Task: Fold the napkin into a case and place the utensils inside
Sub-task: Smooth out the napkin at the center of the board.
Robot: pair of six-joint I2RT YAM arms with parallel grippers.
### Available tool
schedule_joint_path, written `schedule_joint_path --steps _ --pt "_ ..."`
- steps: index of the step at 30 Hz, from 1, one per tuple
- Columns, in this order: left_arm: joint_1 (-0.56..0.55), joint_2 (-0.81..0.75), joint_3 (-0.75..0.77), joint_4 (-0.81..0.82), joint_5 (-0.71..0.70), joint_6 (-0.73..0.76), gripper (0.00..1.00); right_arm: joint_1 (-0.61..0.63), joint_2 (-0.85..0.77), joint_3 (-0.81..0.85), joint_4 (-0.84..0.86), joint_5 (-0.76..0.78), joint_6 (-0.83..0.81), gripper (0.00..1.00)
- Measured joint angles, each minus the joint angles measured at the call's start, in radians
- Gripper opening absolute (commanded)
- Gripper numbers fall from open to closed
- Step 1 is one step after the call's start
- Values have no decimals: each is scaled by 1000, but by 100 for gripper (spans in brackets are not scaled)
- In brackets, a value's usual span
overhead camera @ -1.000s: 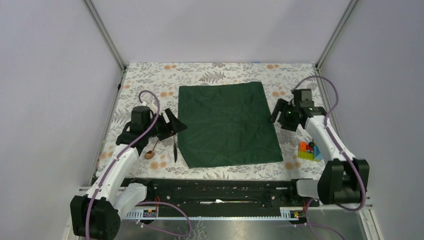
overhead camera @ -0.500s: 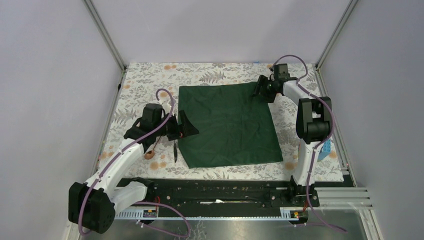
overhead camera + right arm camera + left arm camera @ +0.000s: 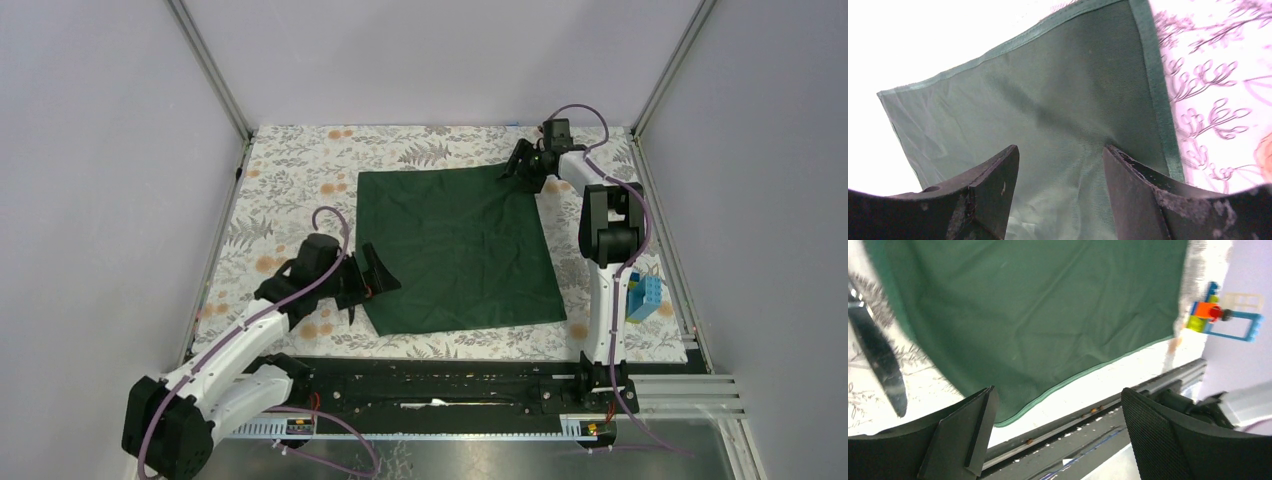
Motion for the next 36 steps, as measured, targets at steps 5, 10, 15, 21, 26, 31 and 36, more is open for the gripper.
schedule_joint_path --steps 5,10,15,21,26,31,36 --pt "-75 55 -69 6 -104 -95 99 -34 71 129 -53 36 24 70" --pt "-123 107 -92 51 -169 -134 99 -64 184 356 -145 121 0 73" --pt "-147 201 -117 181 -157 -147 99 -75 211 436 -248 166 -38 75" --pt "-151 243 -117 269 -163 -146 99 -37 58 284 -310 206 -72 79" --pt "-151 212 -105 362 -142 -115 98 69 -304 -148 -195 82 -45 80" --pt "-151 317 -53 474 -44 -89 94 160 -500 -416 -47 -58 -15 80" --pt "-151 493 -14 597 15 -74 94 149 -526 -595 12 -67 -18 82"
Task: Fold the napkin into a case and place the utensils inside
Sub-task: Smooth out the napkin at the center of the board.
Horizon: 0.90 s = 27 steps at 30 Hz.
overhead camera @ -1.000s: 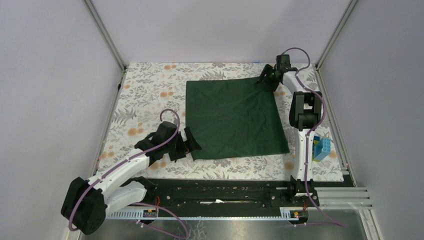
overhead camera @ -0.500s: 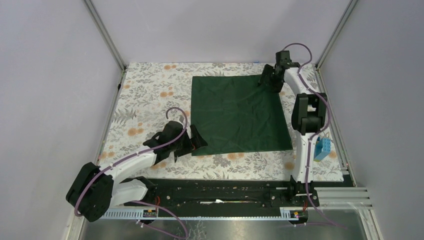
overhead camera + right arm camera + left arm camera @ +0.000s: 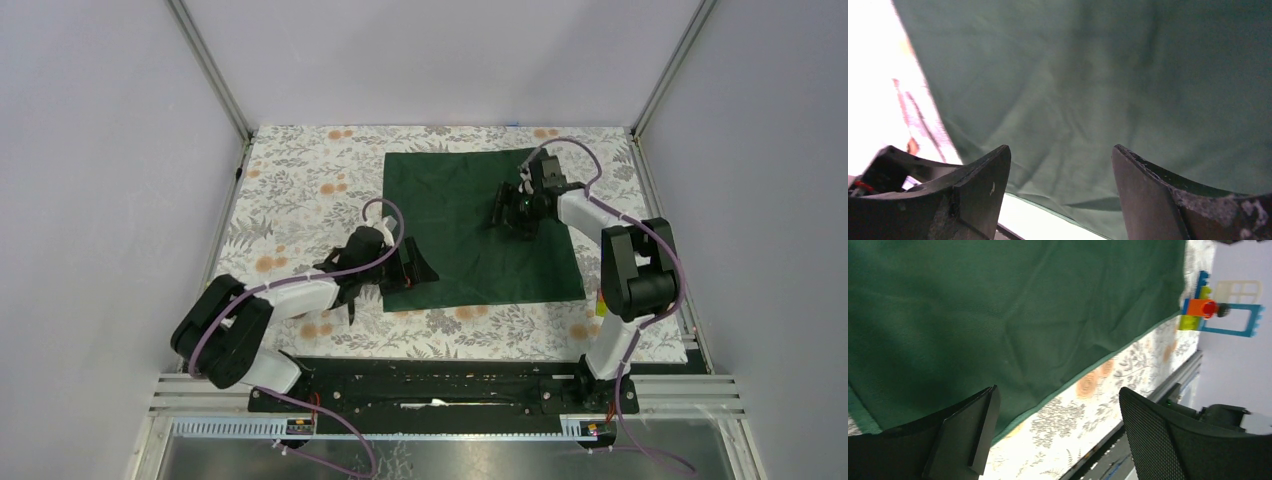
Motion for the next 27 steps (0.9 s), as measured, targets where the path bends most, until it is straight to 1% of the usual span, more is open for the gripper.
schedule_joint_path --steps 2,6,8,11,12,14,18,20,24,27 --pt "-1 40 -5 4 -8 6 94 -7 -2 -64 -4 36 -4 84" --pt "-1 48 -47 29 -28 11 95 -32 -46 -182 -4 106 -7 85" --pt "-1 38 -65 54 -37 9 96 -70 -84 -233 -3 126 -8 85" --pt "-4 1 -104 71 -59 9 96 -167 -147 -305 10 148 -7 85" --pt "-5 -13 -112 66 -66 11 97 -185 -158 -315 10 156 -8 88" --pt "-13 -50 -118 20 -87 24 97 -225 -188 -338 4 191 -10 90" --pt "-31 -122 -101 -106 -87 50 99 -211 -255 -343 -32 203 -15 92" --pt "-36 -142 -74 -137 -71 53 99 -202 -307 -344 -39 189 -15 92" --pt "-38 -133 -13 -111 -38 52 99 -201 -368 -370 -18 153 0 91" --pt "-38 -75 -6 -68 -28 45 99 -216 -365 -428 -8 156 24 93"
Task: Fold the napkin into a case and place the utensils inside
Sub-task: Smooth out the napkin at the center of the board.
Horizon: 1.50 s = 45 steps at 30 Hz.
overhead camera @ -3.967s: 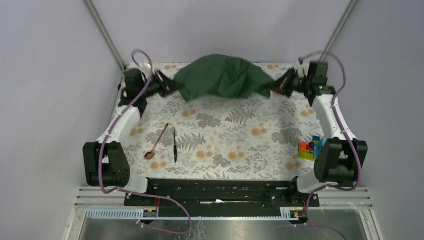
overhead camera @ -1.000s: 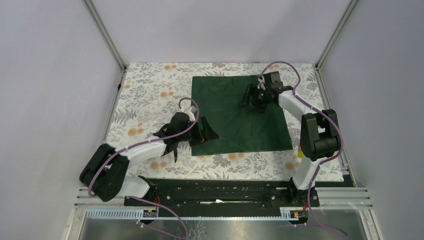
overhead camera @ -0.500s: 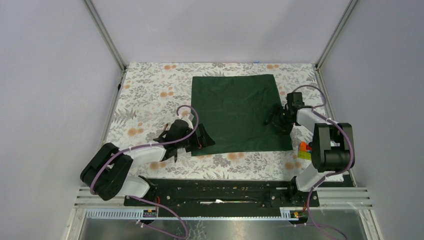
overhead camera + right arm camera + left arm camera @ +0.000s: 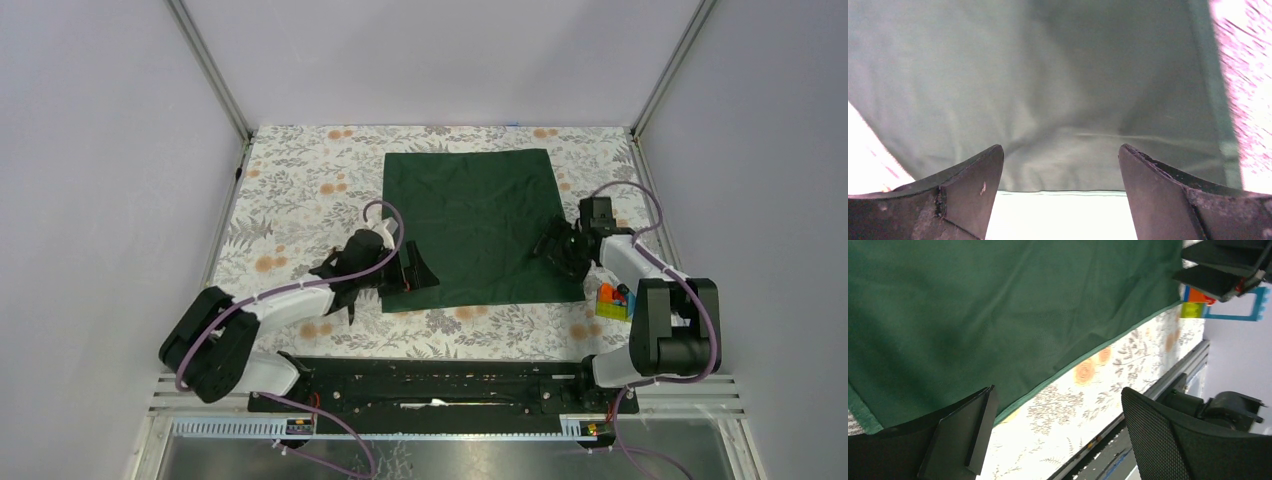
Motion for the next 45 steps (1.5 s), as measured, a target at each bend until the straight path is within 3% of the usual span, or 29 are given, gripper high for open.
schedule_joint_path --steps 5,12,18,22,26,31,38,42,45 --pt "0 67 -58 27 -23 -16 99 -47 -18 -92 -8 90 48 97" --pt "-13 13 -76 -3 -84 2 99 -47 -127 -130 -119 254 79 100" --pt "-19 -94 -27 -136 -64 43 99 43 -195 -69 -134 169 53 99" --pt "-19 -21 42 -126 -39 59 99 56 -107 -55 -77 72 34 98" --pt "-16 103 62 -104 -39 65 99 54 3 -55 -53 70 25 99" --pt "-11 128 27 -36 -48 50 99 21 17 -60 -46 90 34 99" --pt "-10 5 -132 86 -60 -6 99 -68 -31 -97 -49 135 103 97" --pt "-10 -71 -149 -8 -51 1 99 -72 -89 -106 -160 180 92 98" --pt "-9 -72 -82 -148 -35 23 99 -60 -117 -25 -246 175 52 100"
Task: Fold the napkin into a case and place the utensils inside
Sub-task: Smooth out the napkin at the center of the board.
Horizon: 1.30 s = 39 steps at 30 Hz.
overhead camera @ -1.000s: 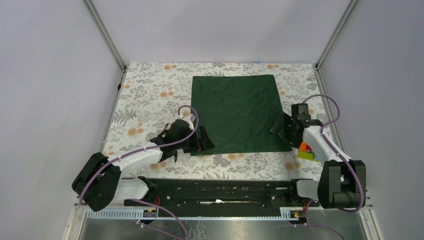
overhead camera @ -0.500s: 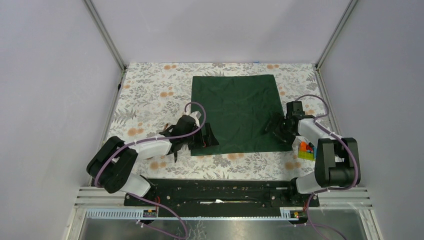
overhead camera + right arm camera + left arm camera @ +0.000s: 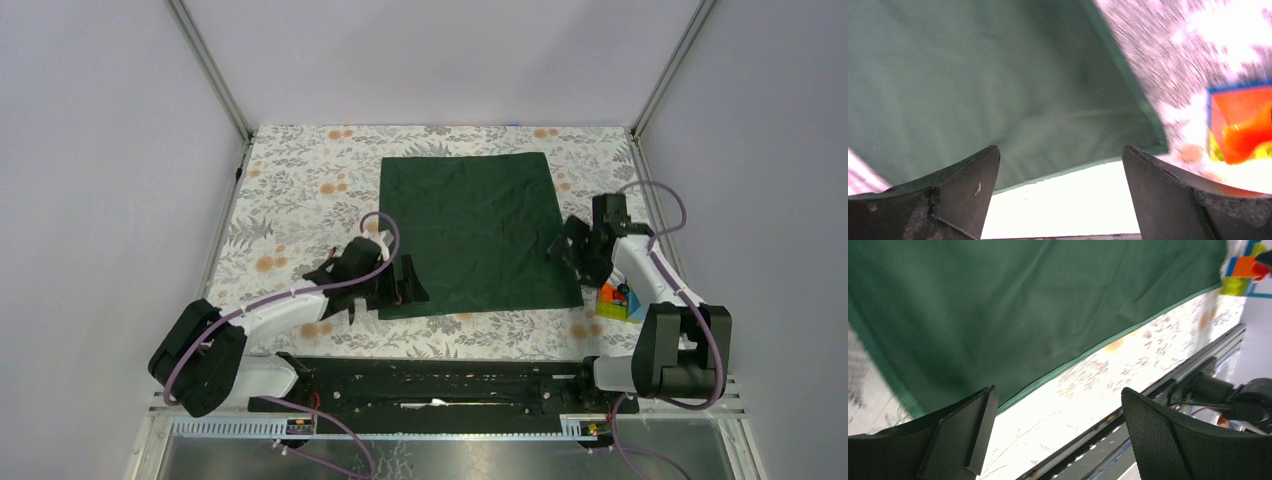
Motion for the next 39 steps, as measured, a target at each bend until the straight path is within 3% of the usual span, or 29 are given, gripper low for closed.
schedule_joint_path --steps 3,6,12,19,27,39 --pt "15 66 157 -87 32 31 99 24 33 150 6 -50 -28 100" --pt "74 175 322 -73 93 42 99 38 122 248 82 -131 -37 100" --pt "220 400 445 129 174 -19 99 86 443 423 187 -245 -51 100" --pt "322 695 607 278 212 -111 99 95 782 769 278 -327 -44 100" --pt "388 784 689 282 158 -116 99 39 894 860 294 -378 -31 100" --pt "425 786 830 159 129 -28 99 -13 938 1016 151 -294 -69 100"
